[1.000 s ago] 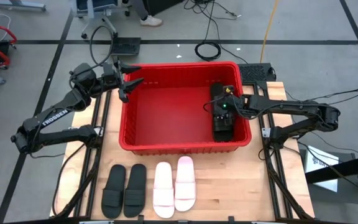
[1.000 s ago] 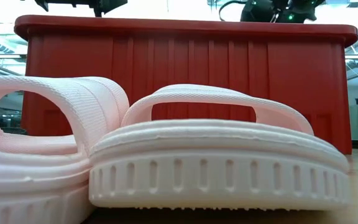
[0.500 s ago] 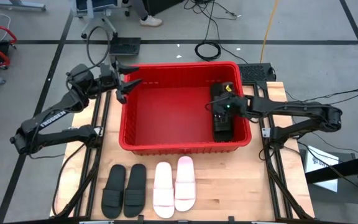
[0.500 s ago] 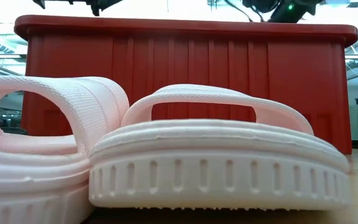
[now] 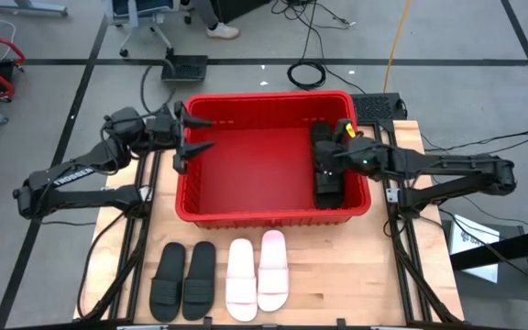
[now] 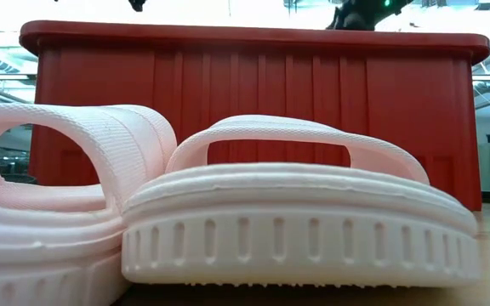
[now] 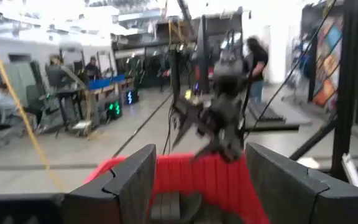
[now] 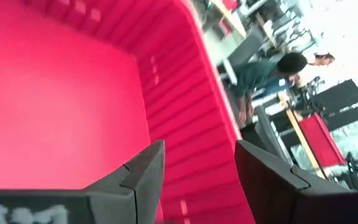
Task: Pick and place slides into bin
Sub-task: Put the right pink slide into the red container
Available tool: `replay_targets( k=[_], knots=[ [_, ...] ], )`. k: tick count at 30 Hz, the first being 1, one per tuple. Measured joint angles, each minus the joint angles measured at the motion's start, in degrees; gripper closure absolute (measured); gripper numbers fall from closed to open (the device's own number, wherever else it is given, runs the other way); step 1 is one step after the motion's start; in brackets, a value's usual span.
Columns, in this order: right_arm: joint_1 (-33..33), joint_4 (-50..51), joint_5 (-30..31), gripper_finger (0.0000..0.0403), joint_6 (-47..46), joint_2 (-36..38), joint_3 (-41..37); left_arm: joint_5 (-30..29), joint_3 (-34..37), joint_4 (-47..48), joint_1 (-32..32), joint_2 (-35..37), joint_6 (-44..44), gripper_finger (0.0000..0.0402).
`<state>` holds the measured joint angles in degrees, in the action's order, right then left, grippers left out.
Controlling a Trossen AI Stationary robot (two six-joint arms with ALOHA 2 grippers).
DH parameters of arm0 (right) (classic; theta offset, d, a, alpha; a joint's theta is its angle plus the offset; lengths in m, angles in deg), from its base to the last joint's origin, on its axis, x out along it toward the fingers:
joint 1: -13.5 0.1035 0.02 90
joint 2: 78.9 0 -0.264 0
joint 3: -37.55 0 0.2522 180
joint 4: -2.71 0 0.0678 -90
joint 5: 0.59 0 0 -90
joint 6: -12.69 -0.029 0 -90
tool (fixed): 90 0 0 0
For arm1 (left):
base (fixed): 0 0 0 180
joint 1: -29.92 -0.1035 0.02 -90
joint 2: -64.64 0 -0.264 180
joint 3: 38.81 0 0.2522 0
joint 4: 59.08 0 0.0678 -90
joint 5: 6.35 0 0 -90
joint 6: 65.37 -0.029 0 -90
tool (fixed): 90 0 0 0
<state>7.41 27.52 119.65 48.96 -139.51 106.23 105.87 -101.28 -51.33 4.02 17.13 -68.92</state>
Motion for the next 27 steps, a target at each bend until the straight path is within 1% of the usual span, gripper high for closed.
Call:
replay_targets(
  k=[4, 10, 19, 22, 27],
  knots=[
    [2.5, -0.1, 0.0, 0.0218, -2.9, 1.7, 0.0, -7.2, 0.0, 4.2, 4.4, 0.5, -2.1, 0.0149],
    [7.5, -2.6, -0.1, 0.0218, -5.4, 2.2, 0.0, -12.4, 0.0, 7.7, 12.3, 1.1, -4.3, 0.0149],
    [17.2, -9.7, -0.3, 0.0218, -6.0, 2.2, 0.0, -29.6, 0.0, 10.7, 25.1, 1.1, -4.3, 0.0149],
    [20.2, -10.1, -0.4, 0.0218, -5.9, 2.2, 0.0, -33.6, 0.0, 11.8, 29.8, 1.0, -4.3, 0.0149],
    [24.5, -10.8, -0.4, 0.0218, -8.4, 2.2, 0.0, -40.3, 0.0, 11.6, 38.0, 1.0, -4.3, 0.0149]
  ],
)
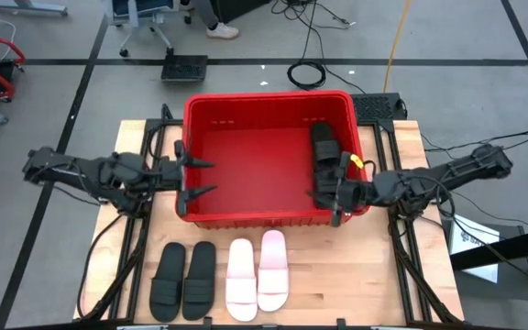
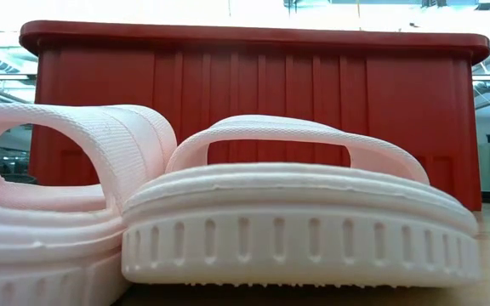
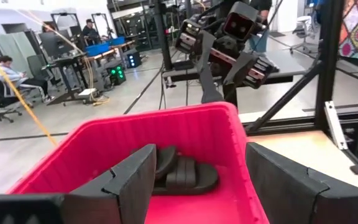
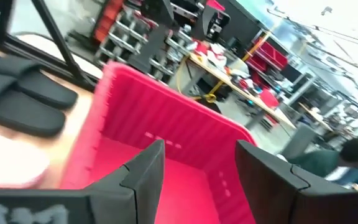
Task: Pick and place slides into bin
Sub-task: Put the right pink slide into the red container
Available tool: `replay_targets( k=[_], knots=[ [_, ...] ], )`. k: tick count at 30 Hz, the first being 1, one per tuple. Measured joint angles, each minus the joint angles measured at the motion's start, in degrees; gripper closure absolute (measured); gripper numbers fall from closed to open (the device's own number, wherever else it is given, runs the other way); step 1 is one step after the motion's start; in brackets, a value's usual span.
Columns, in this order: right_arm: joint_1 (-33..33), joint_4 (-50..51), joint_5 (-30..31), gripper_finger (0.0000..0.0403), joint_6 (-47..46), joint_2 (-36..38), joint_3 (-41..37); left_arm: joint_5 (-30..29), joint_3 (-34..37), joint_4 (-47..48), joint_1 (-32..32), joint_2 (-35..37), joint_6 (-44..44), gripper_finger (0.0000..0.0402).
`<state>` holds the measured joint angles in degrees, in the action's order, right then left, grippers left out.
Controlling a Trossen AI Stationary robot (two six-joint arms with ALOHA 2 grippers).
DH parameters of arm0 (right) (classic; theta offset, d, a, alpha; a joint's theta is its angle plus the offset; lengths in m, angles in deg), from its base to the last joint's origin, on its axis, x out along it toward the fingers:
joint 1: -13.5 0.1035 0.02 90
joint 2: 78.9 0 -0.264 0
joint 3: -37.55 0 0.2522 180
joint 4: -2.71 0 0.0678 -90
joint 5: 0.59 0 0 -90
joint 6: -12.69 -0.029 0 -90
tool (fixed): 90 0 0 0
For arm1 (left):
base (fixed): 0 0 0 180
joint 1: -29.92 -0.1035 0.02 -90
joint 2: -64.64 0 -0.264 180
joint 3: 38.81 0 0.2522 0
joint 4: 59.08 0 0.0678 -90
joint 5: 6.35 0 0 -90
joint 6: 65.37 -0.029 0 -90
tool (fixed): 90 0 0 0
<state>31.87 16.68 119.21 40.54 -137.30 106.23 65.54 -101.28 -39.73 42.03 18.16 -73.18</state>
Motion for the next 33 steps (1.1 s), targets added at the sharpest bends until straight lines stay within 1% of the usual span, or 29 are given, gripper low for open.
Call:
replay_targets(
  k=[5, 10, 14, 17, 21, 23, 28, 31, 33],
  knots=[
    [4.1, -2.6, -0.2, 0.0218, -0.6, -1.8, 0.0, -7.5, 0.0, -2.5, 7.2, -0.8, -0.1, 0.0149],
    [7.0, -7.2, -3.0, 0.0218, 1.2, -5.6, 0.0, -11.2, 0.0, -6.1, 13.1, -3.1, -1.1, 0.0149],
    [9.0, -11.9, -2.9, 0.0218, 4.0, -8.2, 0.0, -16.6, 0.0, -6.9, 17.4, -4.4, -2.2, 0.0149],
    [10.0, -15.2, -2.9, 0.0218, 4.2, -10.1, 0.0, -21.2, 0.0, -7.4, 20.3, -5.4, -1.5, 0.0149],
    [12.0, -18.5, -2.5, 0.0218, 2.9, -11.9, 0.0, -24.2, 0.0, -8.9, 23.9, -7.0, -1.5, 0.0149],
    [13.4, -19.7, -0.6, 0.0218, 2.7, -12.8, 0.0, -25.5, 0.0, -10.0, 25.9, -7.7, -2.1, 0.0149],
    [17.8, -23.7, 8.6, 0.0218, 3.1, -15.4, 0.1, -29.1, 0.0, -11.9, 30.1, -9.1, -2.1, 0.0149],
    [20.2, -23.0, 12.5, 0.0218, 2.2, -17.5, 2.5, -31.5, 0.0, -12.4, 31.9, -9.6, -1.2, 0.0149],
    [21.6, -21.4, 15.2, 0.0218, 1.5, -19.4, 4.9, -31.8, 0.0, -12.5, 32.6, -9.9, -0.4, 0.0149]
  ],
)
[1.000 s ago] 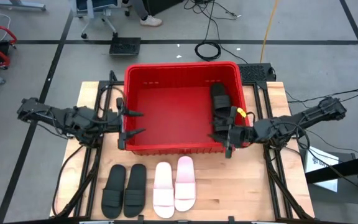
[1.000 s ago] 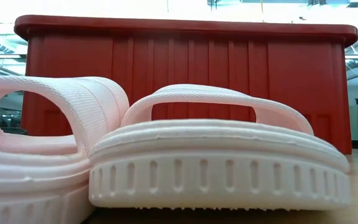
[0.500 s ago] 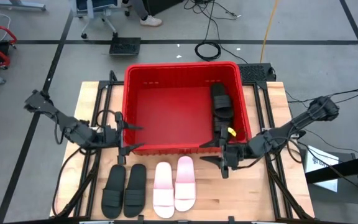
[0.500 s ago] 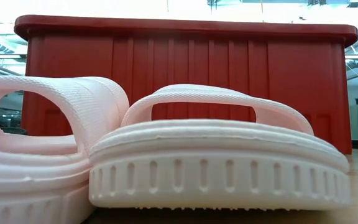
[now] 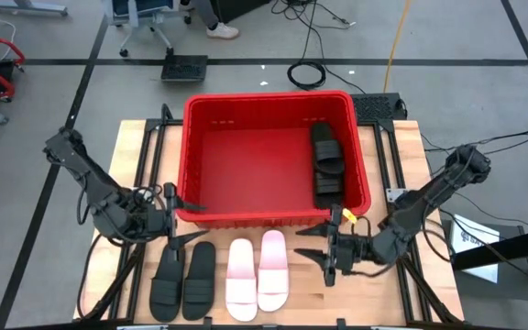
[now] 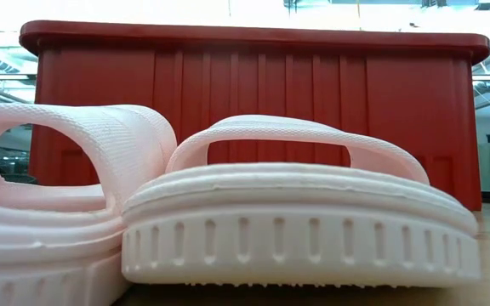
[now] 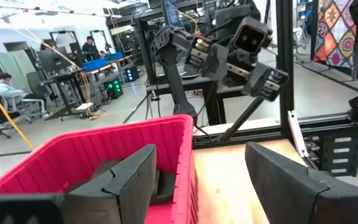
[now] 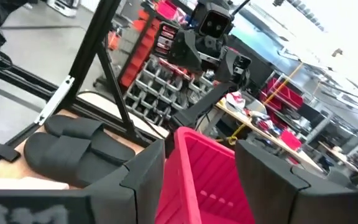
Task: Pick and place slides into bin
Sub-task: Put the right pink slide into the red container
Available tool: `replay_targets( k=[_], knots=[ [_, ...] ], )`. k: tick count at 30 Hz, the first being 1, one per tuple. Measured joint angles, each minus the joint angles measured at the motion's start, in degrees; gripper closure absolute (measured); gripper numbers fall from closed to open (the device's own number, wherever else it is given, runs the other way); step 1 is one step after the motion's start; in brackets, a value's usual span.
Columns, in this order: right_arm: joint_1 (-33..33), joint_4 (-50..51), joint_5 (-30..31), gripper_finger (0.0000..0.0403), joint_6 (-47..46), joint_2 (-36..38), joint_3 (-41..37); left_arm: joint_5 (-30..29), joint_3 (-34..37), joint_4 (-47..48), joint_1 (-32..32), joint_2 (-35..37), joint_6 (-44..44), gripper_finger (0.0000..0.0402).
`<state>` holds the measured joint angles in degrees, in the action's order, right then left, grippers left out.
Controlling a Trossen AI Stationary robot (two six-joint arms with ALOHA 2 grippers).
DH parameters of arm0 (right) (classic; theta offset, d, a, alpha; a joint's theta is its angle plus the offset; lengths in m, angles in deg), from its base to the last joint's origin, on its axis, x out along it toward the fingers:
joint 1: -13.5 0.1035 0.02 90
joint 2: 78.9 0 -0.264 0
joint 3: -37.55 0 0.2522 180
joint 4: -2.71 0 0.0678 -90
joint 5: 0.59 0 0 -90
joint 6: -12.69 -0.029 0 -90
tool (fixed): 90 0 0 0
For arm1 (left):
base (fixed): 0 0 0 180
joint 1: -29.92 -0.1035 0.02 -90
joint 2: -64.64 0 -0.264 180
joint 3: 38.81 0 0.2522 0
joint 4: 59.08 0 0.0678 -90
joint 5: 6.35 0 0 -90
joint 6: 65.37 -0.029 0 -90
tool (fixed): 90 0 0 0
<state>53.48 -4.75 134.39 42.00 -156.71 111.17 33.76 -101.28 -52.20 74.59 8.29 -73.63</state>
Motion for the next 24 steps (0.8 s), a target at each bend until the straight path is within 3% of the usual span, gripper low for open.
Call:
replay_targets(
  k=[13, 24],
  knots=[
    [3.7, 10.7, 10.4, 0.0218, -2.9, -15.8, 16.8, -0.2, 0.0, -0.6, 3.2, -2.7, 5.0, 0.0149],
    [3.5, 18.2, 10.4, 0.0218, -13.2, -20.2, 21.4, -0.2, 0.0, -0.7, 7.0, -2.6, 6.1, 0.0149]
  ],
)
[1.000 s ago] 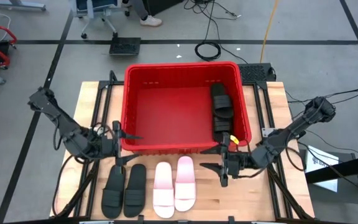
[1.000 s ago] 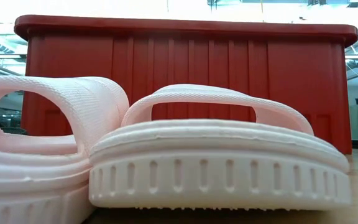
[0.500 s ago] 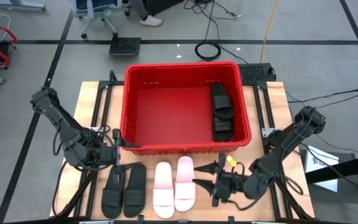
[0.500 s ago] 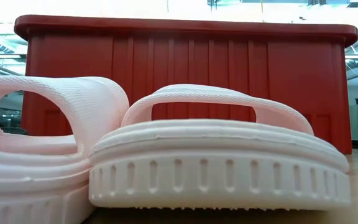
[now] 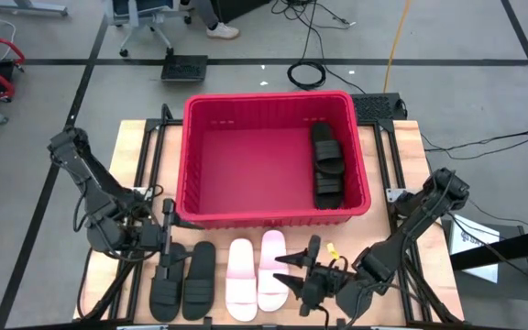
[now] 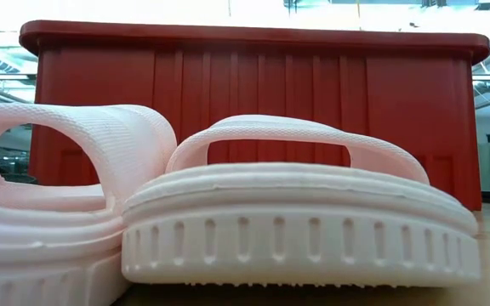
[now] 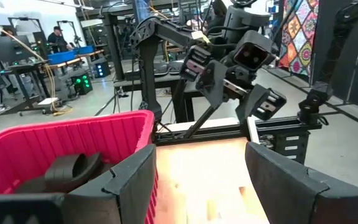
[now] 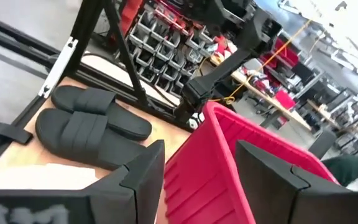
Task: Pick and place slides into bin
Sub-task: Put the right pink slide into the red container
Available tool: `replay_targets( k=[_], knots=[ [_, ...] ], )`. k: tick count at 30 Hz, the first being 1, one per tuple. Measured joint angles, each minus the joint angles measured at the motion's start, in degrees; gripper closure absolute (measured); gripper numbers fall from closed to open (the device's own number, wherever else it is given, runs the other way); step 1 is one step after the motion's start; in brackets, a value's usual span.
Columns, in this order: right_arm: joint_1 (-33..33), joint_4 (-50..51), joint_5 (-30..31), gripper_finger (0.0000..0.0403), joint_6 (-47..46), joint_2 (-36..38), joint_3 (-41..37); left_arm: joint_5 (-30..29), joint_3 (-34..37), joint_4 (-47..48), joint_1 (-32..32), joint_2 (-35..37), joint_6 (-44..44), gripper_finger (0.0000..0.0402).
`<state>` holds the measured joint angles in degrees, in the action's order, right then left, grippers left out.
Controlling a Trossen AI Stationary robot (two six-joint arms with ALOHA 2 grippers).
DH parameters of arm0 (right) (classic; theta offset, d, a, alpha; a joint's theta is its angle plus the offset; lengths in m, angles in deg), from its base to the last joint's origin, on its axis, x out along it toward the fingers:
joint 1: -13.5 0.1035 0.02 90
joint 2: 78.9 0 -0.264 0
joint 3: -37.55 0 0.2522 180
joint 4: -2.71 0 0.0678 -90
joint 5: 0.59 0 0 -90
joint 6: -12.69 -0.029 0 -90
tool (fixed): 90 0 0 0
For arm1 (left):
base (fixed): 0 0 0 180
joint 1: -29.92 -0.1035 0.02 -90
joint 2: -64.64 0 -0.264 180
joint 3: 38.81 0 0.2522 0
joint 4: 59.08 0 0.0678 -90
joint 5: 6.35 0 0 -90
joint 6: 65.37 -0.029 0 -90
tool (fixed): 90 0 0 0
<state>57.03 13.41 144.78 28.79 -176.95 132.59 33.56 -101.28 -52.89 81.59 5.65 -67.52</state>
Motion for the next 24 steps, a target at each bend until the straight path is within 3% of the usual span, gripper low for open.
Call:
replay_targets(
  k=[5, 9, 12, 16, 20, 24],
  knots=[
    [-0.9, 9.4, -1.8, 0.0218, -11.0, 0.8, 0.0, 0.0, 0.0, 0.0, 1.0, 0.0, -0.3, 0.0149],
    [-3.7, 16.7, -14.5, 0.0218, -22.4, 1.3, 0.0, 0.0, 0.0, 0.0, 1.1, 0.0, -0.3, 0.0149],
    [-5.3, 18.6, -21.8, 0.0218, -25.4, 1.3, 0.0, 0.0, 0.0, 0.0, 1.1, 0.0, -0.3, 0.0149],
    [-7.2, 19.1, -24.9, 0.0218, -29.1, 1.4, -1.6, 0.0, 0.0, 0.0, 1.1, 0.0, -0.3, 0.0149],
    [-9.2, 19.7, -33.0, 0.0218, -31.9, 1.3, -3.3, 0.0, 0.0, 0.0, 1.1, 0.0, -0.3, 0.0149],
    [-11.0, 19.9, -37.4, 0.0218, -34.4, 1.3, -5.4, 0.0, 0.0, 0.0, 1.1, 0.0, -0.3, 0.0149]
  ],
)
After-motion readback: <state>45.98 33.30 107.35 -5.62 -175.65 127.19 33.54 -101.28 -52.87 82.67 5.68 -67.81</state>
